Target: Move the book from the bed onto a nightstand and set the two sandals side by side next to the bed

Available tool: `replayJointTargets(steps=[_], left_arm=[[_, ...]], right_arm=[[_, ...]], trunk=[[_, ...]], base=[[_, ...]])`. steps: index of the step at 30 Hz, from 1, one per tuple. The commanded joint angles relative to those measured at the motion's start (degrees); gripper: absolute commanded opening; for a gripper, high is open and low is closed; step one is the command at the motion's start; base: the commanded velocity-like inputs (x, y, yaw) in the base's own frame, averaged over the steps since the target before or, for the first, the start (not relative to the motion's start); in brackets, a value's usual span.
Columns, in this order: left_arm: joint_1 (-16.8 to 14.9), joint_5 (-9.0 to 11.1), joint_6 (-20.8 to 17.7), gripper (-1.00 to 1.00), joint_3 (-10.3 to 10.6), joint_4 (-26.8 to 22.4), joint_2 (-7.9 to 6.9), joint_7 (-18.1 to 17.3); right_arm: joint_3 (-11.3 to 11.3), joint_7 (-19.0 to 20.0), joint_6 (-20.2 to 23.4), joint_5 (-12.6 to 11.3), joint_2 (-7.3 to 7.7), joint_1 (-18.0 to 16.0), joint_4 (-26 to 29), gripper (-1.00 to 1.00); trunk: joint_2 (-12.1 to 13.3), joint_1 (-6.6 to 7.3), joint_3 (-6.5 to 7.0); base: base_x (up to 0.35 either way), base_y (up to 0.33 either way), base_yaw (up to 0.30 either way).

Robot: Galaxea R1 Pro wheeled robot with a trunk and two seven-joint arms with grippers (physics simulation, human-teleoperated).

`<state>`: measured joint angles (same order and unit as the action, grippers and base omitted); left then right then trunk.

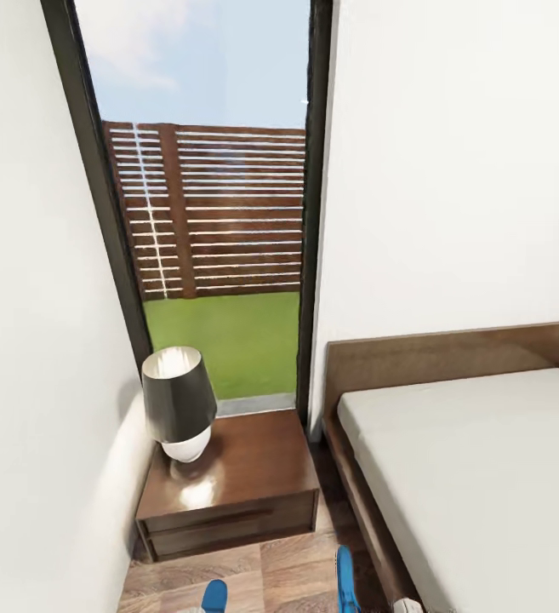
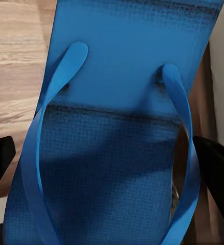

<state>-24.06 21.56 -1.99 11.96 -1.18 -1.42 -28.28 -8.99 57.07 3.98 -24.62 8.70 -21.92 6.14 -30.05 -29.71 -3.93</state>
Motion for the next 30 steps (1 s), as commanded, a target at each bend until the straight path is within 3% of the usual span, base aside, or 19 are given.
replayJointTargets(steps=[1, 18, 30], left_arm=[[-0.02, 0.59, -0.2, -1.0, 0.43, -0.05, -0.01, -0.19], [-0.02, 0.59, -0.21, -1.0, 0.43, -0.05, 0.02, -0.28], [-0.02, 0.35, -0.15, -1.0, 0.46, -0.18, 0.02, -0.57]], right_arm=[[-0.41, 0.14, 0.42, -0.6, 0.02, -0.06, 0.01, -1.0], [-0.43, 0.14, 0.42, -0.55, 0.01, -0.06, 0.01, -1.0], [-0.41, 0.25, 0.42, -0.6, 0.0, -0.06, 0.0, -1.0]], trunk=[[0.32, 0.2, 0.07], [7.13, 3.93, 3.12], [7.13, 3.93, 3.12]], base=[[0.0, 0.0, -0.285], [0.0, 0.0, -0.285], [0.0, 0.0, -0.264]])
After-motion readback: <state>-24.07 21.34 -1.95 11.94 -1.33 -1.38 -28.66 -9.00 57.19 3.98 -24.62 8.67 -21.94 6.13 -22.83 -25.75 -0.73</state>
